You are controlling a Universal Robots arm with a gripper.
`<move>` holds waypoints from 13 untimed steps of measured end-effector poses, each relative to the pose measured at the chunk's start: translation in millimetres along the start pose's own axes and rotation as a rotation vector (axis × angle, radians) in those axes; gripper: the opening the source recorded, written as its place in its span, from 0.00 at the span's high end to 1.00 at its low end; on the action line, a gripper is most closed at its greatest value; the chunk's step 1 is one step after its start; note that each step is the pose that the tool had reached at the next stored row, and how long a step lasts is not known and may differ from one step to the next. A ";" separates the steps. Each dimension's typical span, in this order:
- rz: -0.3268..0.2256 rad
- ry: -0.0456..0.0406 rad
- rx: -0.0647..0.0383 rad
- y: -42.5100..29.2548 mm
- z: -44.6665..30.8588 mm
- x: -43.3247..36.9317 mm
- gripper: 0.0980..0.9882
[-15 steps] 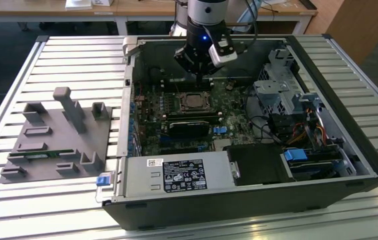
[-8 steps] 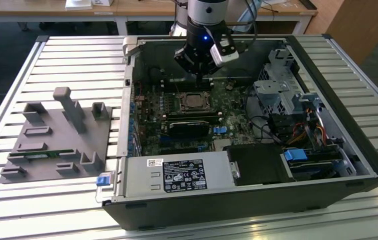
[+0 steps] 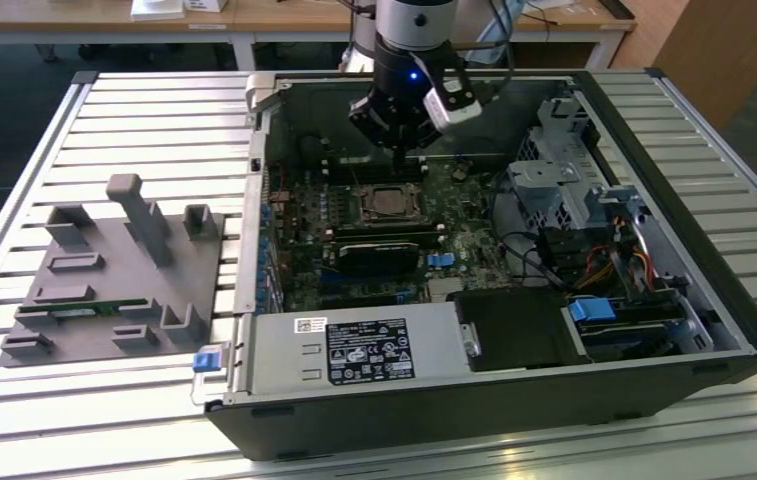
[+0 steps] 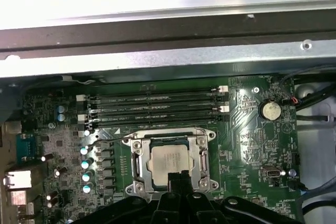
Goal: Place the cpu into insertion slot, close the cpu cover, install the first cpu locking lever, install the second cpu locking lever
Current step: 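Install the first cpu locking lever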
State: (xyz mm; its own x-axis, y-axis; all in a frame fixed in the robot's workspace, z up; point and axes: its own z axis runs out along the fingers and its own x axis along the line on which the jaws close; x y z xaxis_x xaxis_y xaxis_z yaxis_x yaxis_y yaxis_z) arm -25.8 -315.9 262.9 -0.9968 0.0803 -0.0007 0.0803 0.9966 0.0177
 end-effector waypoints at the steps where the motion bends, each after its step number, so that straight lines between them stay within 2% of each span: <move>1: -0.005 0.0000 0.000 0.0 0.0 0.0 0.99; 10: -0.078 -0.0003 0.000 0.0 0.2 0.5 0.99; 13: -0.088 -0.0043 0.000 -0.4 0.1 3.3 0.99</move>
State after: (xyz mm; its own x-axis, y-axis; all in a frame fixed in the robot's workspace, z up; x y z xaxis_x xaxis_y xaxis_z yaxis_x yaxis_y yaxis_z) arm -29.2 -316.0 262.8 -0.9999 -0.0079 -0.0066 -0.0081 0.9998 0.0178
